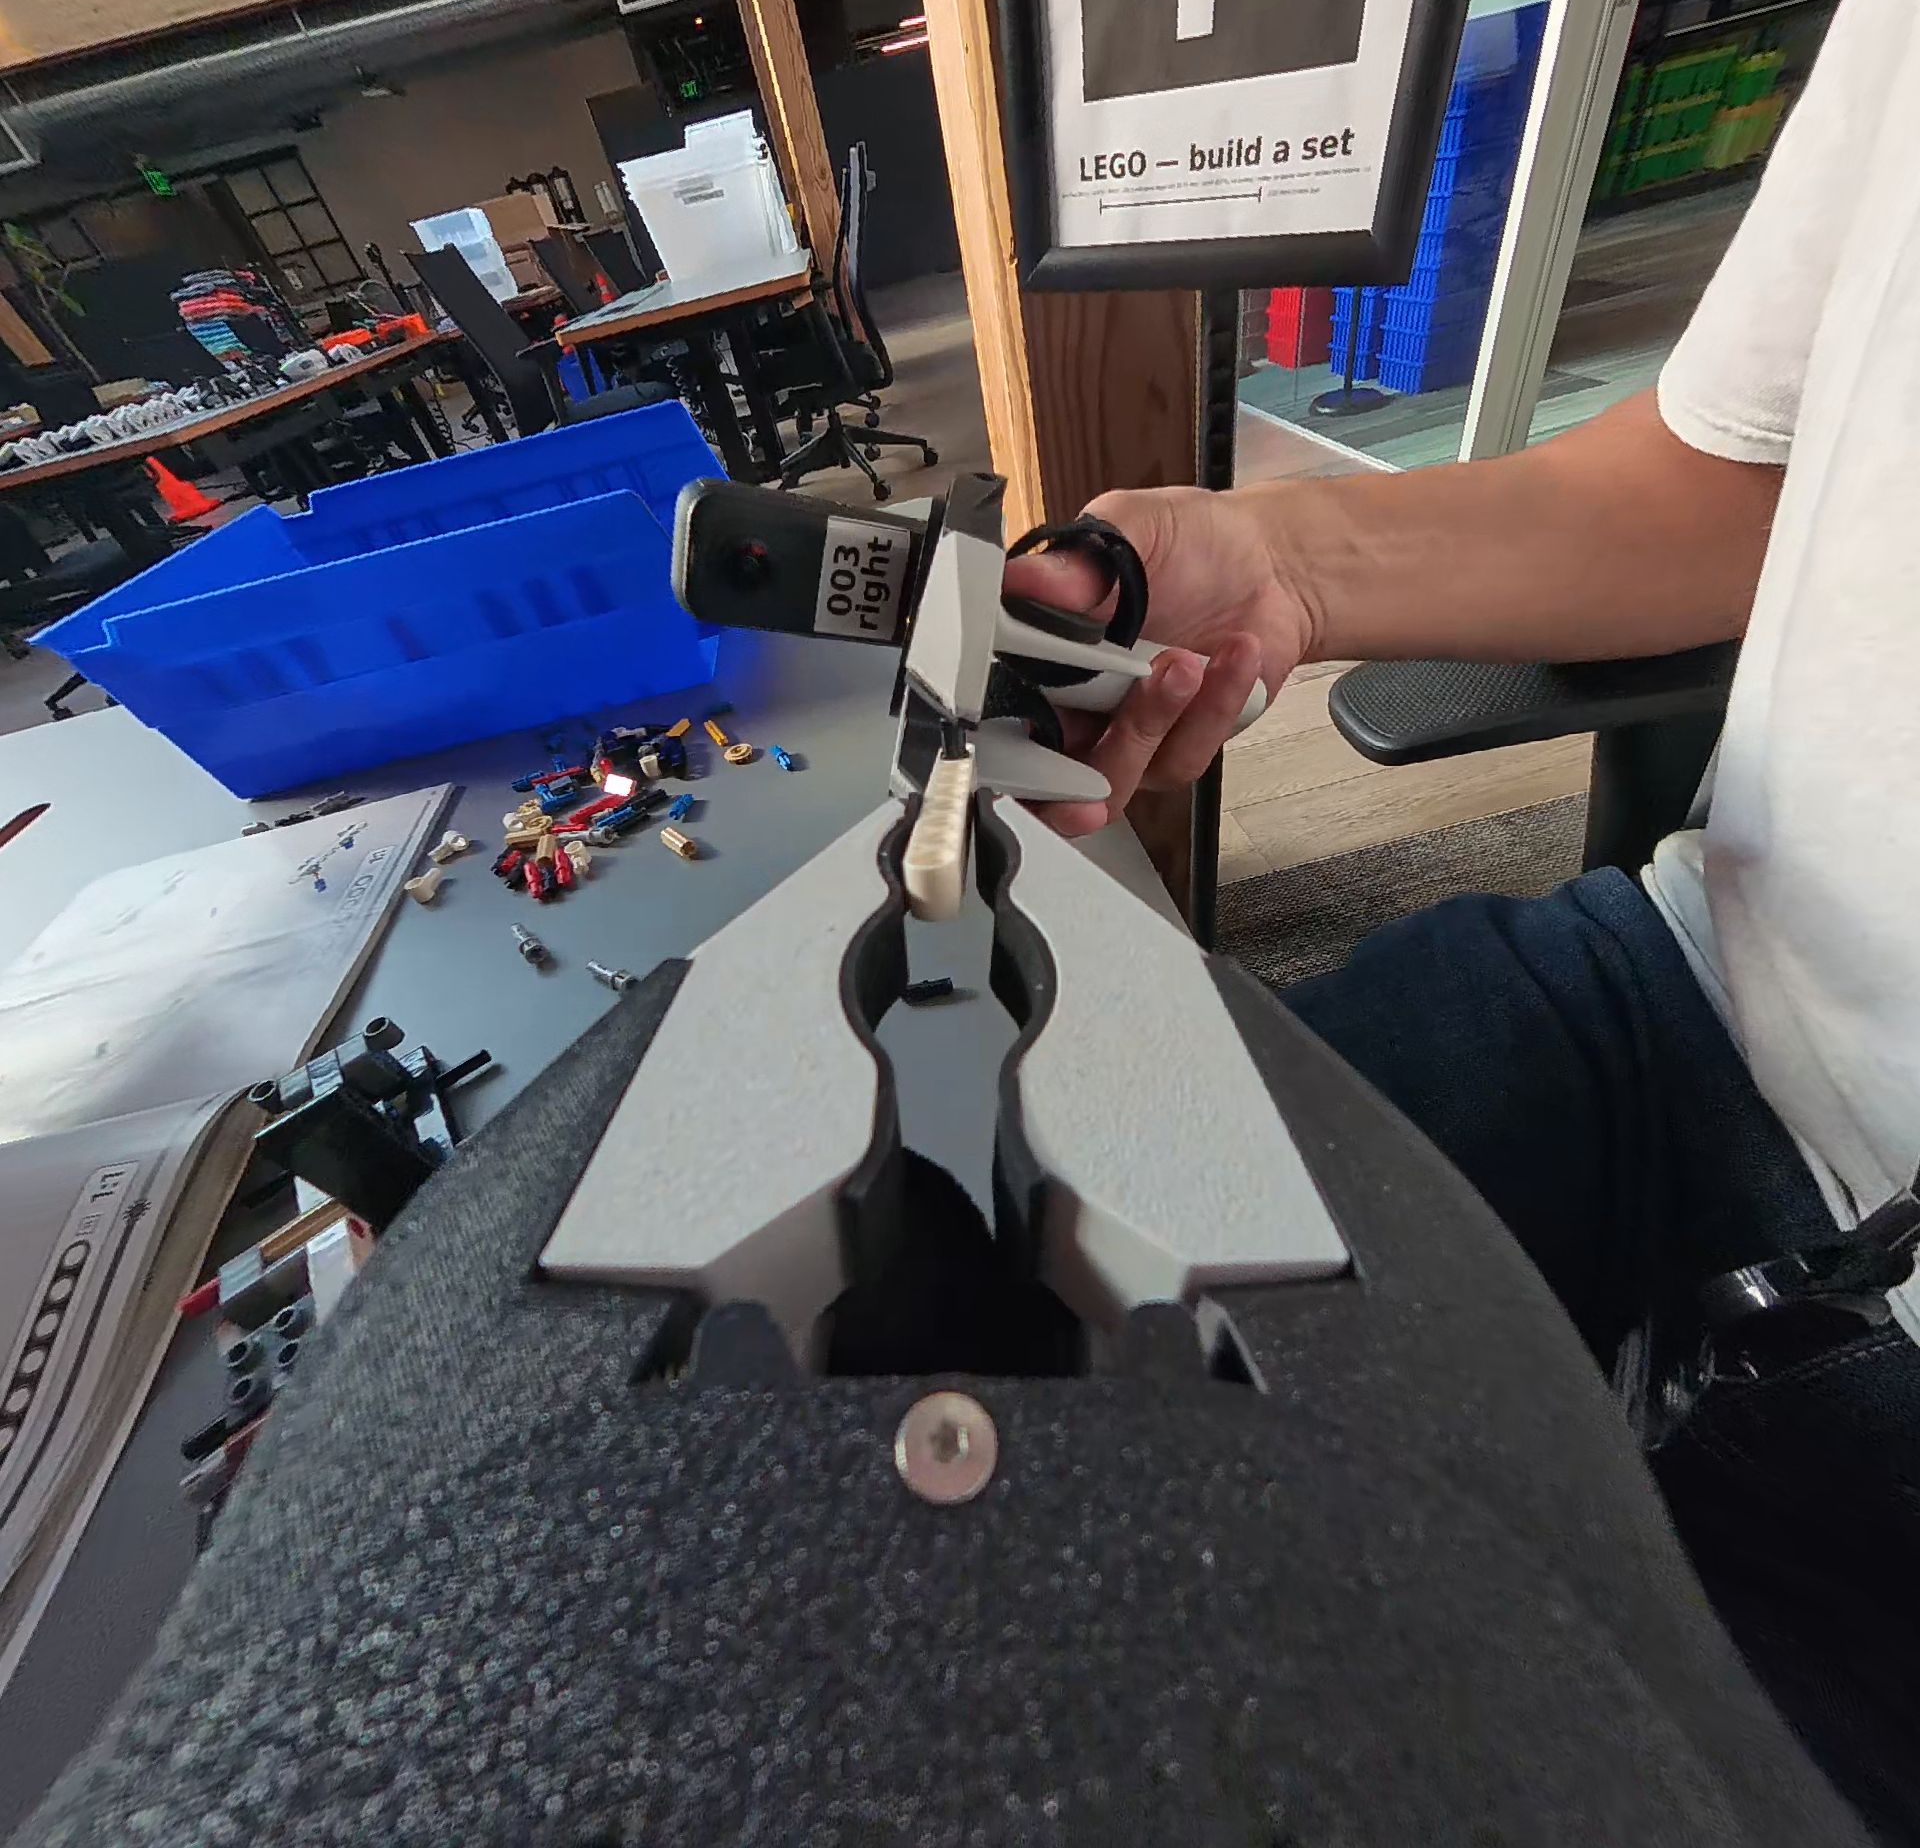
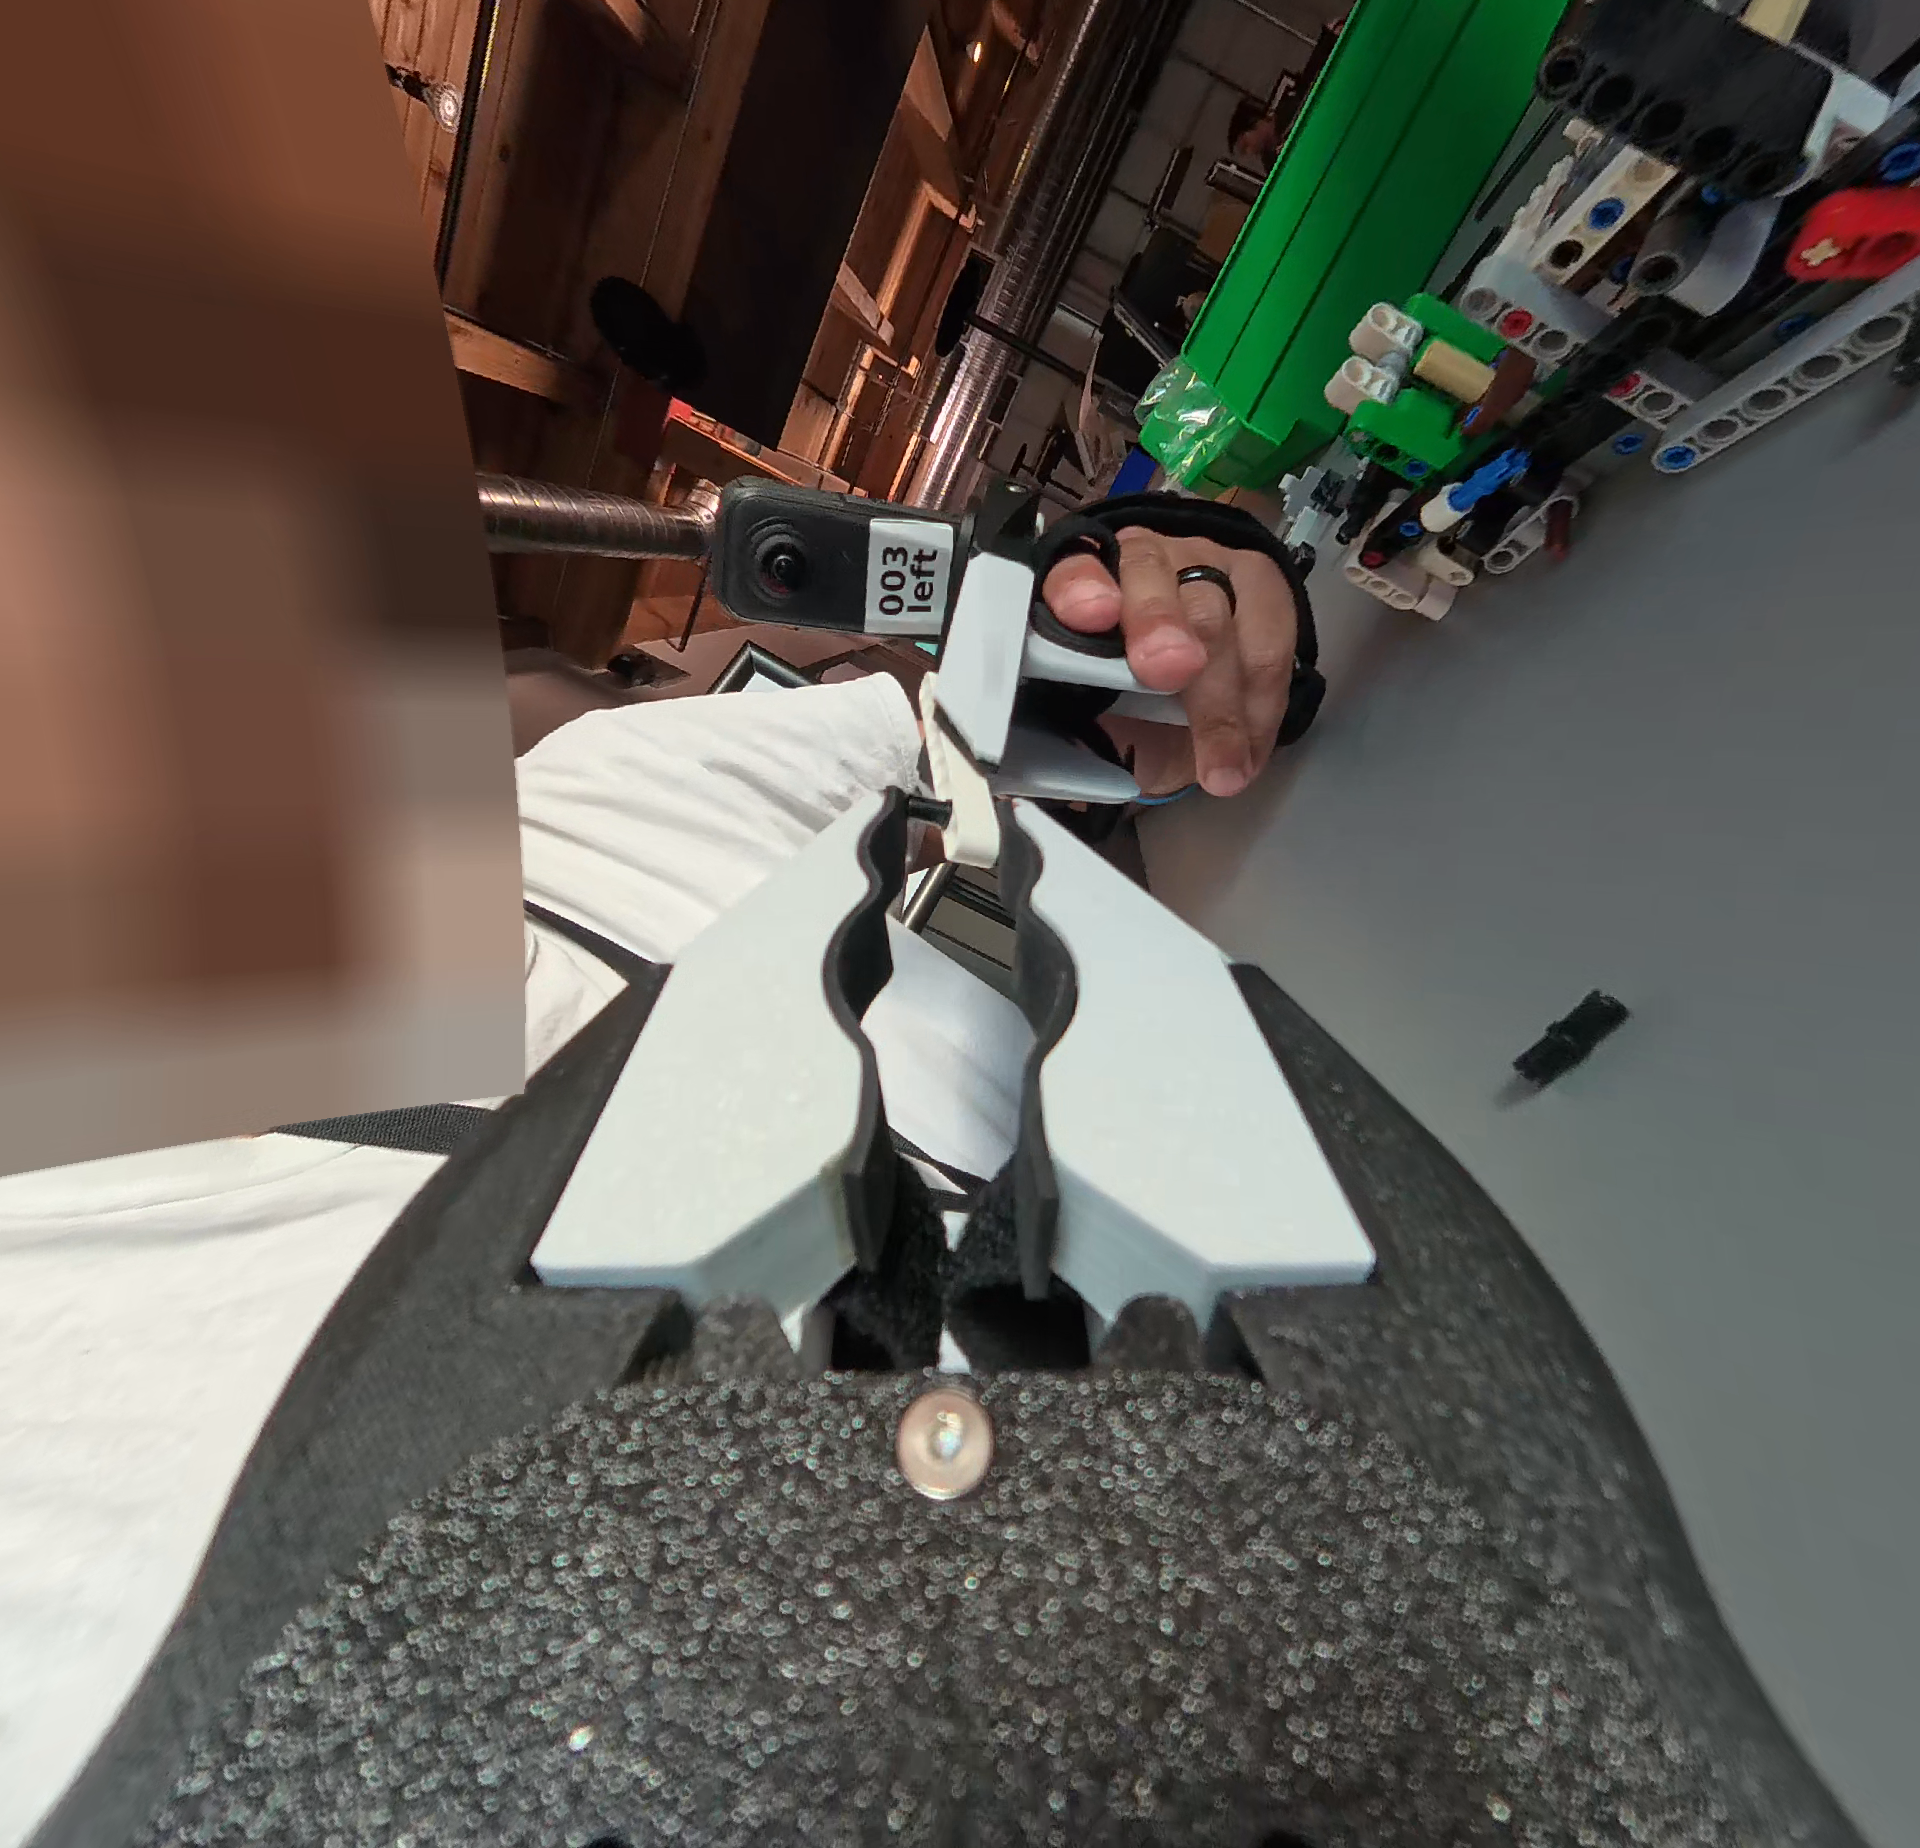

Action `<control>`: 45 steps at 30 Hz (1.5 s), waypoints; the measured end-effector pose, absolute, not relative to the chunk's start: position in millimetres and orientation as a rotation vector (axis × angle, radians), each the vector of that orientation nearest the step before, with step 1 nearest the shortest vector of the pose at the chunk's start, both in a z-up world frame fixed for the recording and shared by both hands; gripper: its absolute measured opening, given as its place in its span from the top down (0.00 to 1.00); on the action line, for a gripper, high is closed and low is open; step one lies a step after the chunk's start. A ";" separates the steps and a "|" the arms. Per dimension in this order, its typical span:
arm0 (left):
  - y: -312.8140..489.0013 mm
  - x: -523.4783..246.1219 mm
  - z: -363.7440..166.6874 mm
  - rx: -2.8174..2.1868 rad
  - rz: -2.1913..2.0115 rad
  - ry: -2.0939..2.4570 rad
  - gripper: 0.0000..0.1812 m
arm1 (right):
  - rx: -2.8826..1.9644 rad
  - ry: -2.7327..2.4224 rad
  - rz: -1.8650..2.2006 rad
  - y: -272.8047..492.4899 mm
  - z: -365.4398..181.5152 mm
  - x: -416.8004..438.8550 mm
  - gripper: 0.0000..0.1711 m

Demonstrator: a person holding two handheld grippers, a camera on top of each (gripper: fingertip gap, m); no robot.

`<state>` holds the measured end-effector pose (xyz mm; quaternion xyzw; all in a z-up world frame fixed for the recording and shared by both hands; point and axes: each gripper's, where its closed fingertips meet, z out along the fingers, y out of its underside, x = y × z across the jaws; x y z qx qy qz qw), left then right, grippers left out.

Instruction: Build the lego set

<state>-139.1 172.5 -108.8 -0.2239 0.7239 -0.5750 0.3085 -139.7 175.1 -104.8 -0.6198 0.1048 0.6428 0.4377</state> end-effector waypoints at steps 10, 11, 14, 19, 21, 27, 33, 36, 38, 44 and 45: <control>168.6 -141.6 -109.7 -0.662 -1.646 1.968 0.97 | -1.590 0.209 1.565 167.8 -109.7 -138.0 0.91; 168.5 -142.0 -109.0 -0.663 -1.660 1.968 0.97 | -1.584 0.209 1.573 167.6 -109.5 -138.4 0.91; 167.9 -143.4 -108.0 -0.633 -1.633 1.955 0.97 | -1.565 0.208 1.612 166.5 -108.5 -139.4 0.91; 171.8 -142.7 -104.4 -0.641 -1.657 1.931 0.97 | -1.544 0.226 1.619 165.0 -108.5 -133.9 0.91; 172.5 -142.4 -105.2 -0.654 -1.670 1.940 0.97 | -1.551 0.233 1.615 165.1 -109.9 -132.8 0.91; 173.5 -141.8 -105.9 -0.707 -1.709 1.969 0.97 | -1.549 0.238 1.607 166.2 -110.1 -132.0 0.91; 172.0 -145.6 -103.1 -0.789 -1.853 2.002 0.97 | -1.604 0.190 1.439 160.5 -106.1 -116.1 0.83; 170.4 -143.4 -111.9 -0.822 -1.810 2.039 0.97 | -1.690 0.113 1.200 155.1 -104.7 -102.7 0.84; 169.8 -142.7 -114.9 -0.830 -1.796 2.047 0.97 | -1.737 0.049 1.062 153.7 -104.7 -101.8 0.84; 176.6 -137.2 -116.8 -0.890 -1.814 2.033 0.97 | -1.845 -0.202 0.697 164.4 -121.4 -126.2 0.83; 176.4 -137.2 -118.4 -0.899 -1.817 2.044 0.97 | -1.858 -0.223 0.668 165.5 -126.1 -127.2 0.83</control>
